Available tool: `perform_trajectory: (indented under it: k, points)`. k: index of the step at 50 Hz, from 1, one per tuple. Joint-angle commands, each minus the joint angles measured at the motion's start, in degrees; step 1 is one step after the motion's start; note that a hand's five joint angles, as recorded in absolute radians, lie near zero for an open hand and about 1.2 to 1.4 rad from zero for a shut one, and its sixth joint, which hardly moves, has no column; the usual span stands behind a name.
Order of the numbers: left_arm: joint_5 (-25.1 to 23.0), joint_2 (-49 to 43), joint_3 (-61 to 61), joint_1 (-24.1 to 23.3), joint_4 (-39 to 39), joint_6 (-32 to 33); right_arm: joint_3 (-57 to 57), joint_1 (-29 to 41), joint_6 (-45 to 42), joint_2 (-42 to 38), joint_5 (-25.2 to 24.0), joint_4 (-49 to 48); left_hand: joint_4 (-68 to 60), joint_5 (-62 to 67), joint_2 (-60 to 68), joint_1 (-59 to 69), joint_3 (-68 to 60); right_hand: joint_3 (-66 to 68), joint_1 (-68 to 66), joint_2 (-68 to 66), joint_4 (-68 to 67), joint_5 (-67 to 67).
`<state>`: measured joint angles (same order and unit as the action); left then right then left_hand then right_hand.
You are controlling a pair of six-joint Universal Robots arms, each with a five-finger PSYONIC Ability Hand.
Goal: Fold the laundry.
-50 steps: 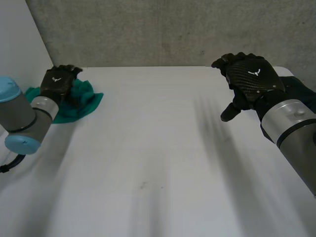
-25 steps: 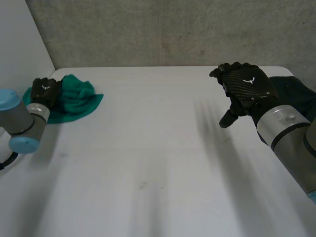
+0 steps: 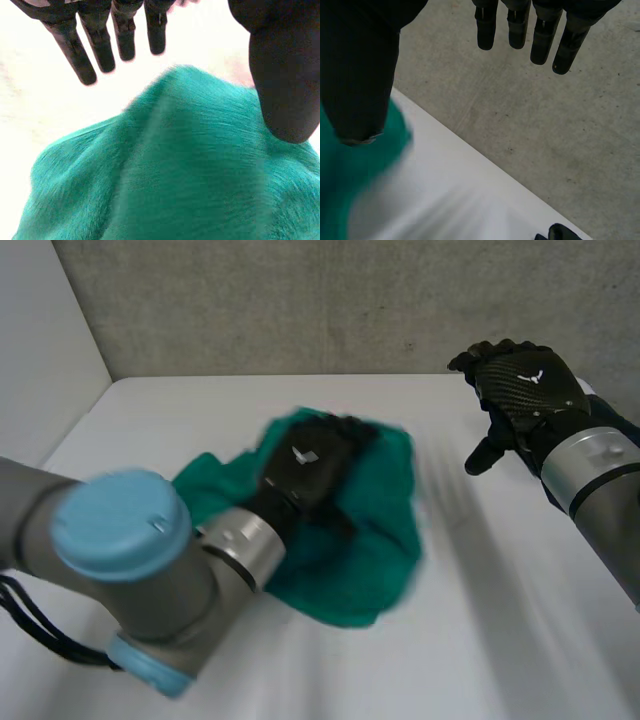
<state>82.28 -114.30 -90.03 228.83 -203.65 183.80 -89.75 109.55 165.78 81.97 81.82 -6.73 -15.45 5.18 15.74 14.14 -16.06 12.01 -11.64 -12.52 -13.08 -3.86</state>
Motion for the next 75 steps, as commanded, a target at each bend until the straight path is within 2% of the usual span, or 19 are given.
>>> perform_trajectory:
  k: [1, 7, 12, 17, 23, 28, 34, 44, 46, 47, 50, 54, 58, 66, 73, 74, 75]
  points:
    - [0.43, -2.42, 3.63, 3.18, 3.6, 2.52, 1.41, -0.22, -2.47, -0.67, -0.61, 3.29, 5.4, -5.14, -5.7, -4.09, 6.01, -2.01, 1.64, 2.52, 3.08, 3.86]
    - [0.25, 0.38, 3.55, 9.7, 7.03, 5.33, 4.14, 0.22, -7.92, -1.72, -0.87, 10.5, 4.39, -4.13, -4.69, -3.08, 5.01, -2.01, 1.64, 2.52, 3.08, 3.86]
    - [0.08, 2.06, 2.41, 14.08, 11.42, 7.36, 6.77, 0.05, -14.59, -3.74, -0.87, 21.21, 4.39, -4.13, -4.69, -3.08, 5.0, -2.01, 1.64, 2.52, 3.08, 3.86]
    - [-0.54, 2.15, 1.09, 18.93, 15.73, 10.86, 7.31, -0.39, -16.8, -7.08, -0.96, 26.24, 4.39, -4.13, -4.69, -3.08, 5.0, -2.01, 1.64, 2.52, 3.08, 3.86]
    - [-2.38, 2.06, -1.63, 23.58, 17.15, 20.88, 3.62, 0.22, -16.72, -8.66, -2.1, 24.23, 4.05, -3.79, -4.35, -2.74, 4.67, -2.01, 1.64, 2.52, 3.08, 3.86]
    - [-9.13, 2.15, -5.76, 28.24, 17.41, 27.91, -3.57, 1.36, -16.89, -8.93, -3.6, 16.16, 3.88, -3.62, -4.18, -2.57, 4.5, 2.27, -2.64, -1.76, -1.2, -0.42]
    - [-12.14, 2.67, -8.05, 30.09, 17.24, 27.58, -8.86, 1.54, -16.45, -10.42, -3.51, 9.64, 3.89, -3.62, -4.18, -2.58, 4.5, 5.31, -5.67, -4.79, -4.23, -3.45]
    - [-12.23, 5.39, -8.93, 30.36, 16.88, 22.75, -7.82, 2.86, -17.85, -17.89, -0.26, 4.8, 4.05, -3.79, -4.35, -2.74, 4.67, 33.37, -33.74, -32.86, -32.3, -31.51]
    - [-12.31, 5.84, -9.02, 30.45, 16.8, 22.3, -7.03, 2.77, -18.29, -18.94, 0.35, 4.71, 4.05, -3.79, -4.35, -2.74, 4.67, 46.77, -47.14, -46.26, -45.7, -44.92]
    - [-12.31, 6.01, -9.02, 30.45, 16.88, 22.13, -6.15, 2.77, -18.73, -19.47, 1.14, 4.62, 4.05, -3.79, -4.35, -2.74, 4.67, 67.78, -68.15, -67.27, -66.71, -65.92]
    - [-12.23, 6.98, -9.2, 30.62, 16.88, 21.86, -4.74, 2.69, -19.09, -19.48, 2.46, 3.92, 4.05, -3.79, -4.35, -2.74, 4.67, 67.99, -68.36, -67.48, -66.92, -66.14]
    - [-12.23, 8.3, -9.81, 31.06, 16.8, 21.86, -0.7, 2.69, -20.05, -19.39, 2.99, 0.59, 4.22, -3.96, -4.52, -2.91, 4.84, 67.99, -68.36, -67.48, -66.92, -66.14]
    - [-12.23, 9.09, -10.43, 31.06, 16.8, 21.77, 7.38, 2.69, -24.96, -21.76, 3.52, 0.05, 4.39, -4.13, -4.69, -3.08, 5.0, 67.99, -68.36, -67.48, -66.92, -66.14]
    - [-12.23, 8.74, -11.22, 30.97, 16.71, 21.77, 31.69, 3.56, -39.9, -35.71, 3.26, -0.39, 4.22, -3.96, -4.52, -2.91, 4.84, 67.99, -68.36, -67.48, -66.92, -66.14]
    - [-12.31, 8.3, -11.92, 30.8, 16.53, 21.77, 46.67, 4.79, -42.55, -46.54, -0.16, 0.14, 4.05, -3.79, -4.35, -2.74, 4.67, 67.99, -68.36, -67.48, -66.92, -66.14]
    - [-12.23, 8.3, -12.01, 30.71, 16.45, 21.77, 48.42, 5.93, -42.64, -48.29, -2.26, 0.32, 3.89, -3.62, -4.18, -2.58, 4.5, 62.72, -63.09, -62.21, -61.65, -60.87]
    - [-12.23, 8.21, -12.01, 30.45, 16.01, 21.77, 48.79, 6.37, -42.9, -48.83, -3.76, 0.32, 3.89, -3.62, -4.18, -2.58, 4.5, 50.18, -50.55, -49.67, -49.11, -48.32]
